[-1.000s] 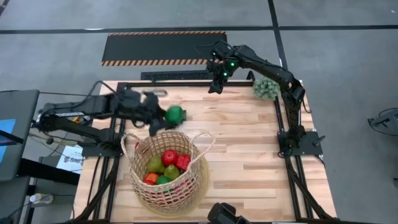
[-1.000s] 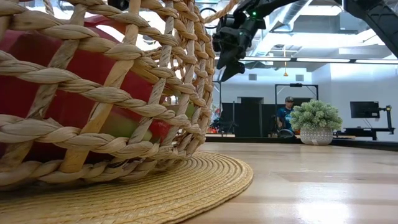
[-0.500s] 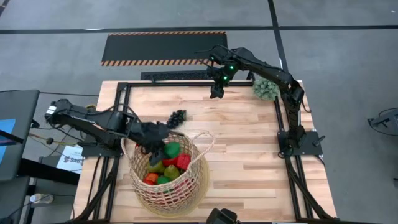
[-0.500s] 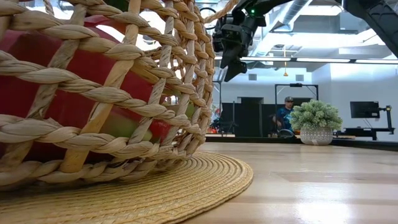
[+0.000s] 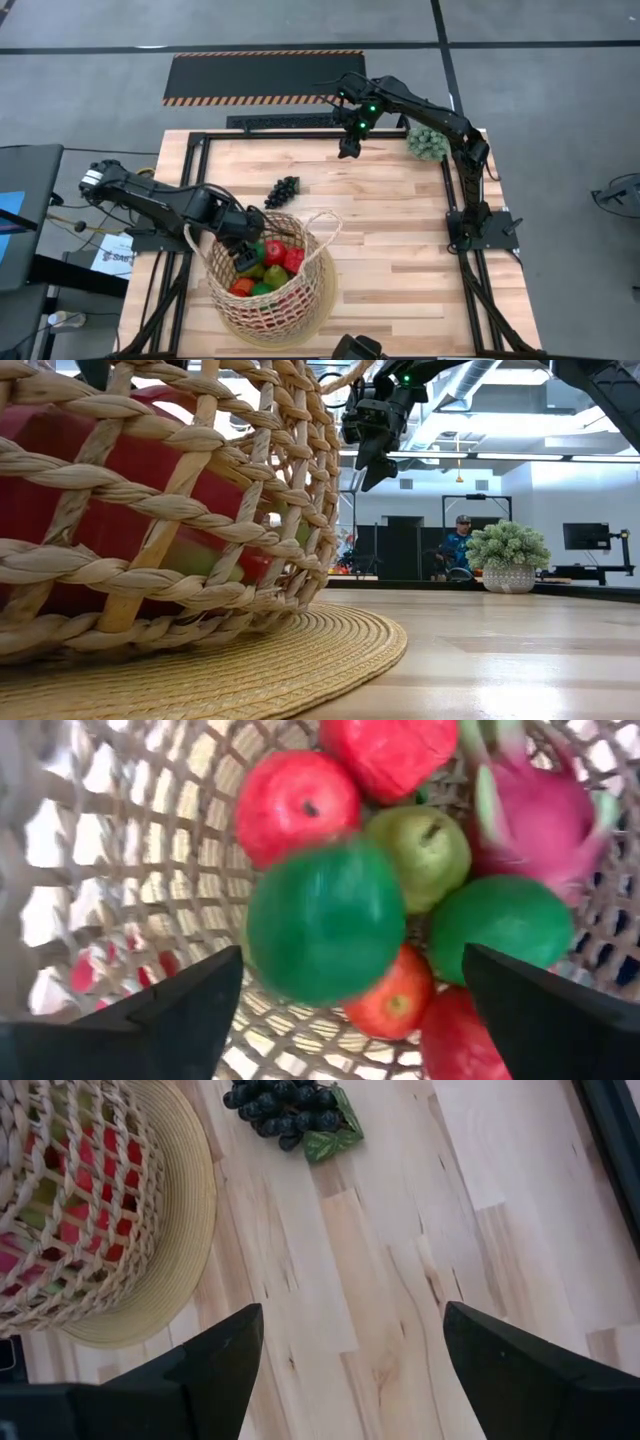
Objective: Build produce basket
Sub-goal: Put the lime into the basket, then put the tomato into the basket
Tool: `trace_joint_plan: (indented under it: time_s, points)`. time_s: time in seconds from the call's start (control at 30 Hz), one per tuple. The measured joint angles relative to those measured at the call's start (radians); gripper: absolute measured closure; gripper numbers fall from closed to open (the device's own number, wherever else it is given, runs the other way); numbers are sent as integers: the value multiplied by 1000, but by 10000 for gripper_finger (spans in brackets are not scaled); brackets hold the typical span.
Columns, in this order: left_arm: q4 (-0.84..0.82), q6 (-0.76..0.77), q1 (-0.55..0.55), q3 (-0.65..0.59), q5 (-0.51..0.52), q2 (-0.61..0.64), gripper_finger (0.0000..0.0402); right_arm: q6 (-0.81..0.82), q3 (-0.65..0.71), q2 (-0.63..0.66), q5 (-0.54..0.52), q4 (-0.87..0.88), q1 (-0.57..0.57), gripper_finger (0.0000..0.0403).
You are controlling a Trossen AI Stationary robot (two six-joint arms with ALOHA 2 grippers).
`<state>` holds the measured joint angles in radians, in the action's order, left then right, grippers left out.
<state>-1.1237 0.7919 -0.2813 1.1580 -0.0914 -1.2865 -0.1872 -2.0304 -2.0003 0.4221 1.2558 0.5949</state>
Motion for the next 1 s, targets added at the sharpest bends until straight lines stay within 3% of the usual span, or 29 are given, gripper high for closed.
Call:
trace_joint_plan:
  time_s: [0.17,0.33,0.4,0.5,0.6,0.63,0.77,0.87,1.0]
  points:
    - [-6,5,21,74,-53,-2,19,-4,0,0,0,2,0,76]
    - [-63,-119,81,314,-20,-1,18,-8,0,0,0,1,0,76]
    - [-136,-175,112,435,88,0,18,-8,0,0,0,-3,0,76]
    - [-312,-209,157,595,354,1,18,-8,0,0,0,-5,0,76]
    - [-459,-154,223,678,607,5,18,-8,0,0,0,-6,0,76]
    - [-439,-147,256,675,652,17,18,-8,0,0,0,-6,0,76]
    - [-448,-115,423,609,635,68,17,-8,0,0,0,-3,0,76]
    - [-426,-154,524,490,560,90,17,-8,0,0,0,-2,0,76]
    - [-454,-136,615,323,537,91,17,-28,0,0,0,3,0,76]
